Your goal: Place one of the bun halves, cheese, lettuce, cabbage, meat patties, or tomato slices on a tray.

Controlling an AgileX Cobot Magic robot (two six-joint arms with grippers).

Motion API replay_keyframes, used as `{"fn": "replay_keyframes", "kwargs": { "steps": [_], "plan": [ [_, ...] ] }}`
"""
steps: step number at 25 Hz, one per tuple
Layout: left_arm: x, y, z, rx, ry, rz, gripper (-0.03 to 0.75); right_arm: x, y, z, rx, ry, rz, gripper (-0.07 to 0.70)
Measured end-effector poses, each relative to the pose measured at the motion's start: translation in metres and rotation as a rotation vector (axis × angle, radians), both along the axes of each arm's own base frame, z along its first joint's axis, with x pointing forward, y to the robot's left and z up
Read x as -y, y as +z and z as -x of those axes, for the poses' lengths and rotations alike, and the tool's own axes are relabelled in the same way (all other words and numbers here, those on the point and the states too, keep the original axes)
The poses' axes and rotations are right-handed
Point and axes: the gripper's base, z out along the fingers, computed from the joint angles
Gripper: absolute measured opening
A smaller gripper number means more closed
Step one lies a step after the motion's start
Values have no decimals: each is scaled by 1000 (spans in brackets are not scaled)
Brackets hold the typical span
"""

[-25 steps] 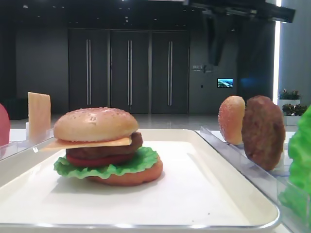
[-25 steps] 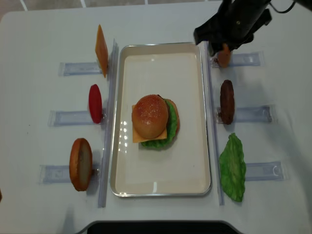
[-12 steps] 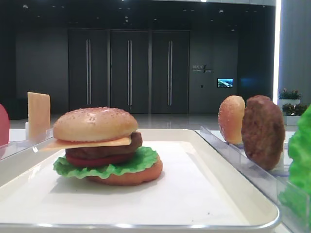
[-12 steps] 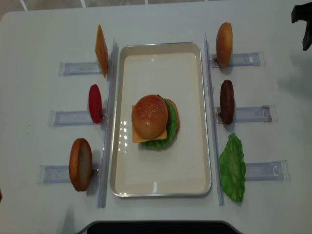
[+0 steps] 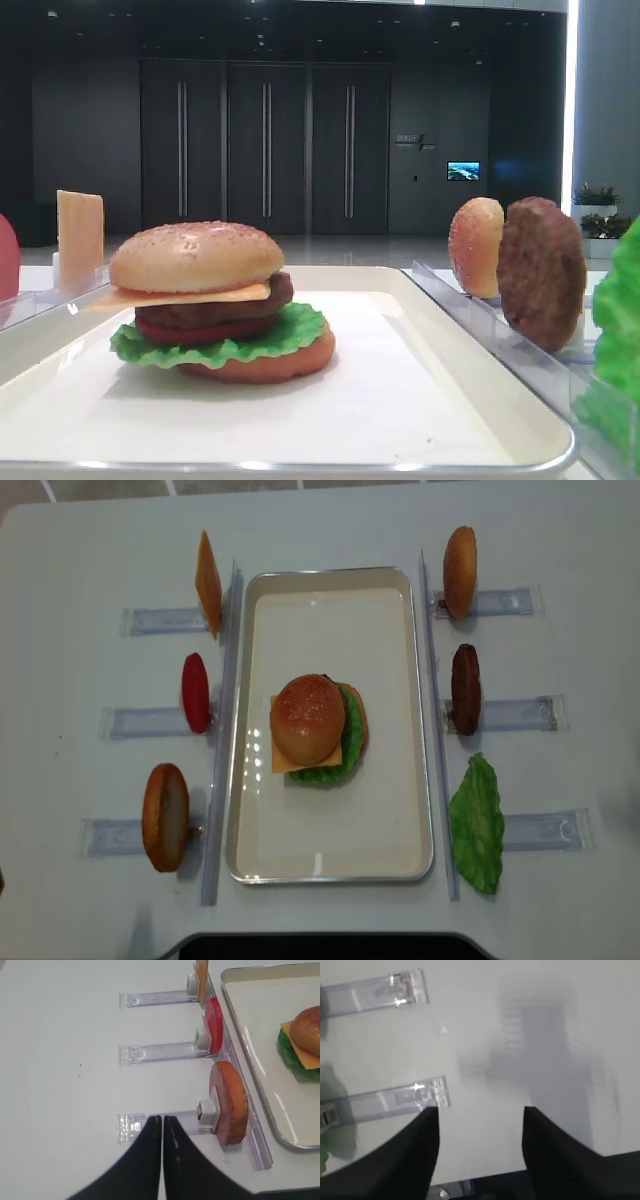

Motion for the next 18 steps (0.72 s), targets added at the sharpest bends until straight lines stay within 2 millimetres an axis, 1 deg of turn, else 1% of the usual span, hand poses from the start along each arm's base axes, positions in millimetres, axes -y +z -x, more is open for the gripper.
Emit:
{"fn": "replay_keyframes", "kwargs": {
  "steps": [3, 4, 8, 10, 12, 18],
  "plan": [
    [0, 0, 0, 0, 0, 0, -1, -2, -2, 42, 87, -1, 5, 356],
    [0, 0, 0, 0, 0, 0, -1, -3, -1, 59, 140, -1, 8, 352],
    [0, 0, 0, 0, 0, 0, -1, -5, -15, 100, 251, 28, 33, 338],
    [0, 0, 0, 0, 0, 0, -1, -6, -23, 115, 302, 49, 47, 338],
    [0, 0, 0, 0, 0, 0, -1, -7, -28, 125, 343, 65, 59, 337],
    [0, 0, 0, 0, 0, 0, -1, -10, -25, 144, 509, 116, 82, 337]
  ]
}}
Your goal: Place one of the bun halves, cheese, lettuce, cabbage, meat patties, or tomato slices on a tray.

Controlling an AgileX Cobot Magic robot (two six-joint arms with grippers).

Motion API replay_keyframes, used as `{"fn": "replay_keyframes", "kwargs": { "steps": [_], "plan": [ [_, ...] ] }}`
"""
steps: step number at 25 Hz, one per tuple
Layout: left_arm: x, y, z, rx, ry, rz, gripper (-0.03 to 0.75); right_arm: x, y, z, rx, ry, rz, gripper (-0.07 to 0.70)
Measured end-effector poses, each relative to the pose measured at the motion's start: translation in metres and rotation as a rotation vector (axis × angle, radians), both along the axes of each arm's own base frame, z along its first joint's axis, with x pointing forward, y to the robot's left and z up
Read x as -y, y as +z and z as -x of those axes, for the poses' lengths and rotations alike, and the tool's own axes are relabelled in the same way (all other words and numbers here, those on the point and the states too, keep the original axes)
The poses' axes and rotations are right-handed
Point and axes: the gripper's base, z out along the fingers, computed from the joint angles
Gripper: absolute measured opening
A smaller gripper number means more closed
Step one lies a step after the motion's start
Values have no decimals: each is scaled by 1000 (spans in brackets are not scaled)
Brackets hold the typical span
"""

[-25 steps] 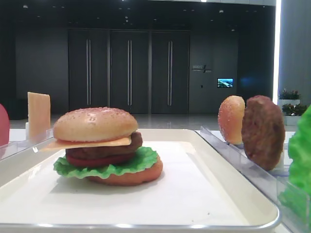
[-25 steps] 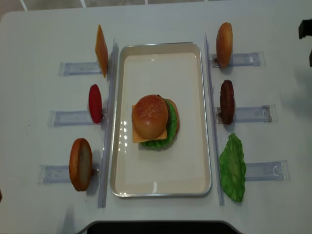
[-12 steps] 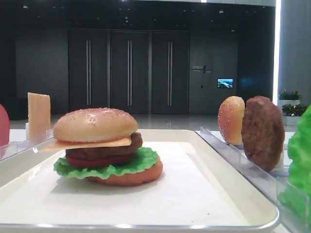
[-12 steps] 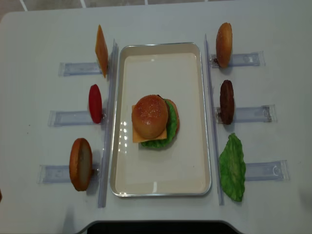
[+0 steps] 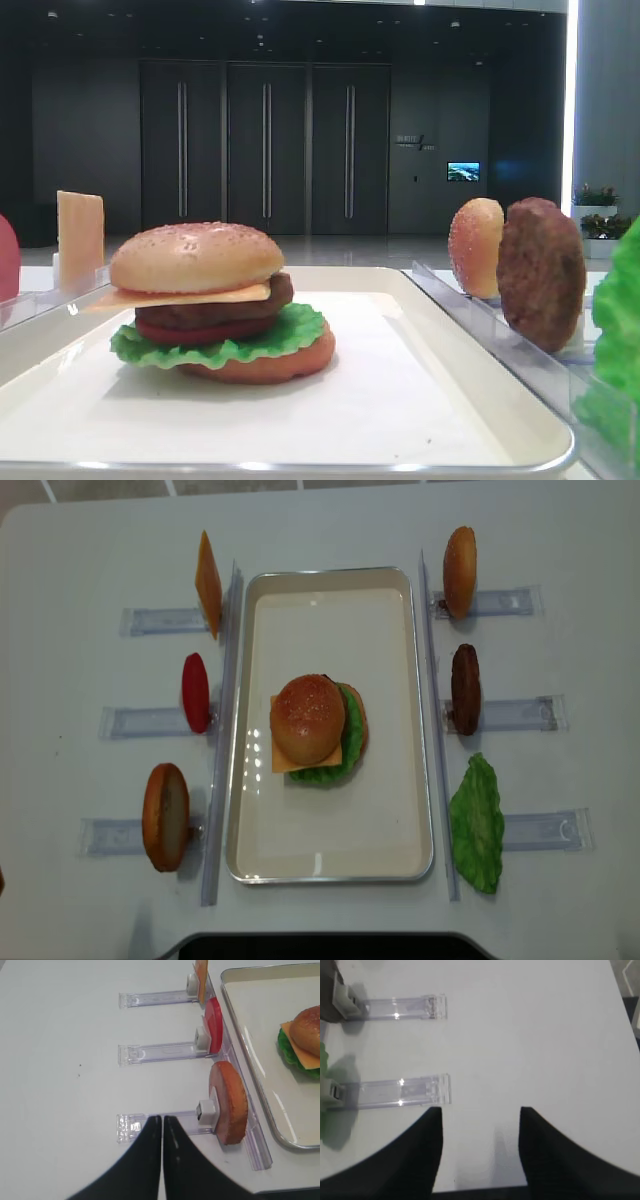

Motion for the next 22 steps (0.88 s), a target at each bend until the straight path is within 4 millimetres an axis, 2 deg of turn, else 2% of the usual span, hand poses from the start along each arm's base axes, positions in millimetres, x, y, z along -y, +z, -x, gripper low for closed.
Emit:
{"fn": "replay_keyframes", "kwargs": {
  "steps": [11, 22],
  "plan": [
    [0, 0, 0, 0, 0, 0, -1, -3, -4, 28, 231, 18, 5, 337],
    [0, 0, 0, 0, 0, 0, -1, -4, -5, 29, 239, 20, 6, 328]
  ]
}}
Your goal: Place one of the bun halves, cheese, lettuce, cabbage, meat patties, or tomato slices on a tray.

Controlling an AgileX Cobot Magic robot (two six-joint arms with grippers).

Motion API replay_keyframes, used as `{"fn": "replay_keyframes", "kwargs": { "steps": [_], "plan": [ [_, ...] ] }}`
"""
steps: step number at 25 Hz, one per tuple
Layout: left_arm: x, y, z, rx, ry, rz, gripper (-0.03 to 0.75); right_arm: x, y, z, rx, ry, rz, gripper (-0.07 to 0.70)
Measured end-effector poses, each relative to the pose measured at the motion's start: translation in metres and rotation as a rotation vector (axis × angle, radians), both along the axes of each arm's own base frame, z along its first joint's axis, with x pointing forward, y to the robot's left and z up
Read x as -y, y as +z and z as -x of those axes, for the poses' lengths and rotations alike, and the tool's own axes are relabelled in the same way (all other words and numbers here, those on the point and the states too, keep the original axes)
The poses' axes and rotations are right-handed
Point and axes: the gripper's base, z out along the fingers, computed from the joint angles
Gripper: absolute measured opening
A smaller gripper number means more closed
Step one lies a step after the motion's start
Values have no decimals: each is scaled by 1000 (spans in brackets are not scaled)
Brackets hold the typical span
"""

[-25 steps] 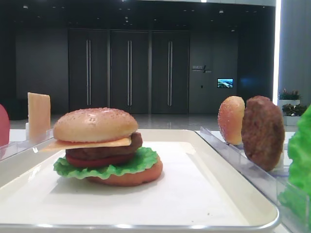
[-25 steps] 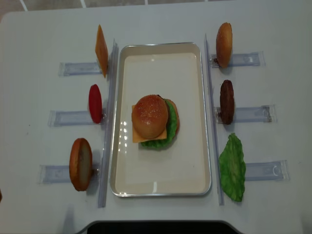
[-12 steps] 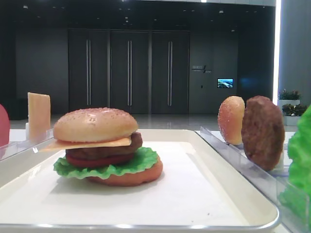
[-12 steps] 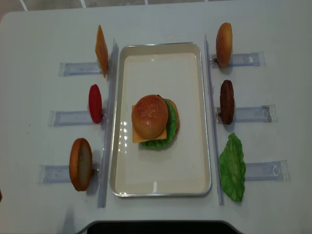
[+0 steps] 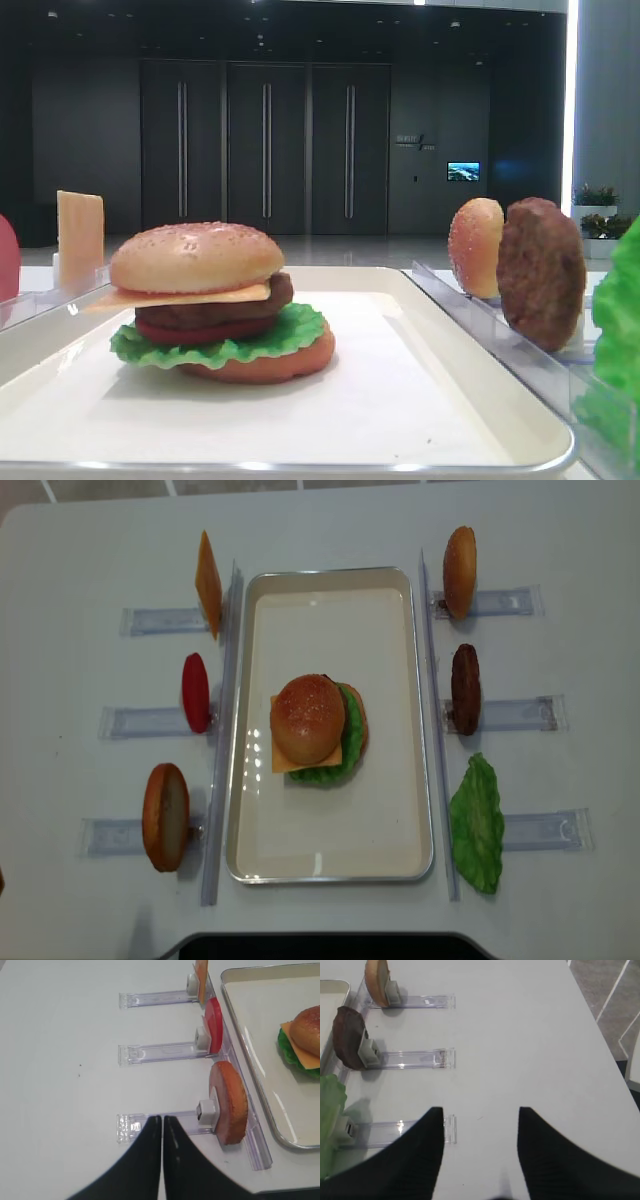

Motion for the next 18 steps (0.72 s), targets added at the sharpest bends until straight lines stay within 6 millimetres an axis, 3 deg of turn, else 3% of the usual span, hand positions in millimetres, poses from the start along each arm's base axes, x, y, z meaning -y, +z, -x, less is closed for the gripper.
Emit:
{"fn": "replay_keyframes", "kwargs": {
  "steps": [18],
  "plan": [
    [0, 0, 0, 0, 0, 0, -1, 0, 0, 0, 3, -1, -1, 307]
  ]
}}
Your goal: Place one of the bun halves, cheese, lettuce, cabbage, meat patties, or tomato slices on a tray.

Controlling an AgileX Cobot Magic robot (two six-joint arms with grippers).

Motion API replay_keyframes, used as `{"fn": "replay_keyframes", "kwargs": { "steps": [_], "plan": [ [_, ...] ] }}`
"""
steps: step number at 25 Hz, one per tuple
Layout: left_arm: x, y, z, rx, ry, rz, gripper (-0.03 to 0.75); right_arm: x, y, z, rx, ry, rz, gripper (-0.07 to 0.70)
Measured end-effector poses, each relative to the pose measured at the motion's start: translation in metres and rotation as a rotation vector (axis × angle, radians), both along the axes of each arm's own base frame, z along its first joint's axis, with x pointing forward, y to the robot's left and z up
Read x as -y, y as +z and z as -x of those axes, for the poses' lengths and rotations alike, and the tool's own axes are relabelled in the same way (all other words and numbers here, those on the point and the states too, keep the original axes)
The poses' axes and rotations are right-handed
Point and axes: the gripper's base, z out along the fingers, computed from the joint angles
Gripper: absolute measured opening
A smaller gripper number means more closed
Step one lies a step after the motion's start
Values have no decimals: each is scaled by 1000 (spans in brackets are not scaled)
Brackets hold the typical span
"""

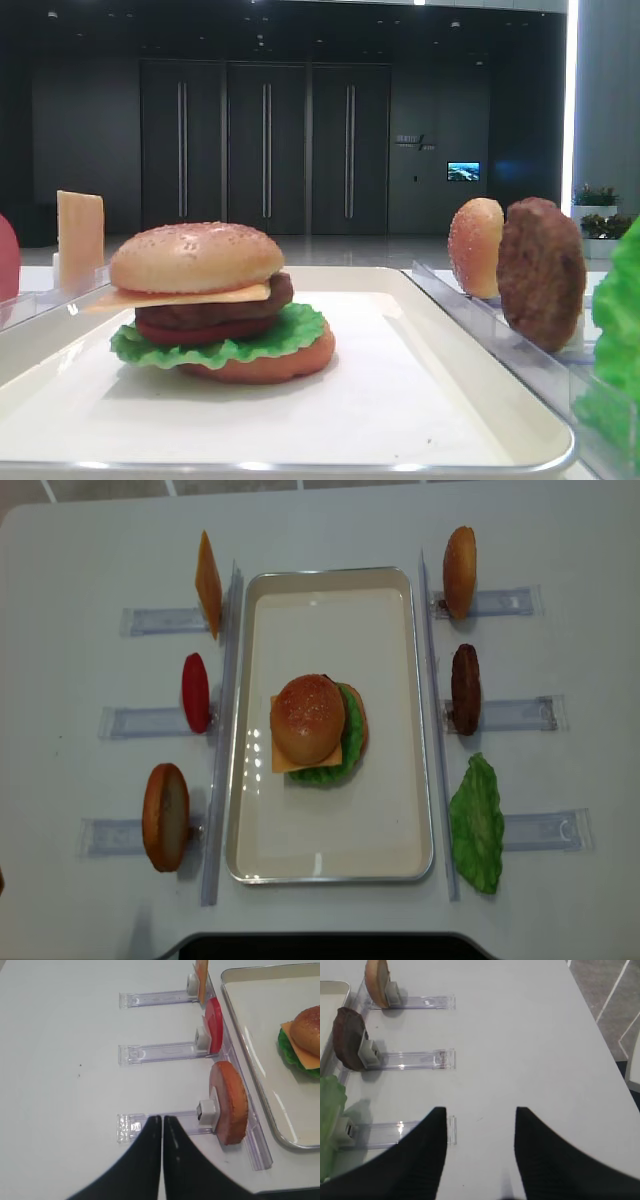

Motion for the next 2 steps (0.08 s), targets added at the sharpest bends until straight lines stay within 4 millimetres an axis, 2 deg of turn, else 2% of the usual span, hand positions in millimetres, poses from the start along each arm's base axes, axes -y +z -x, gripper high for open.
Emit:
{"fn": "replay_keyframes", "kwargs": {
  "steps": [2],
  "plan": [
    [0, 0, 0, 0, 0, 0, -1, 0, 0, 0, 0, 0, 0, 307]
  ]
}}
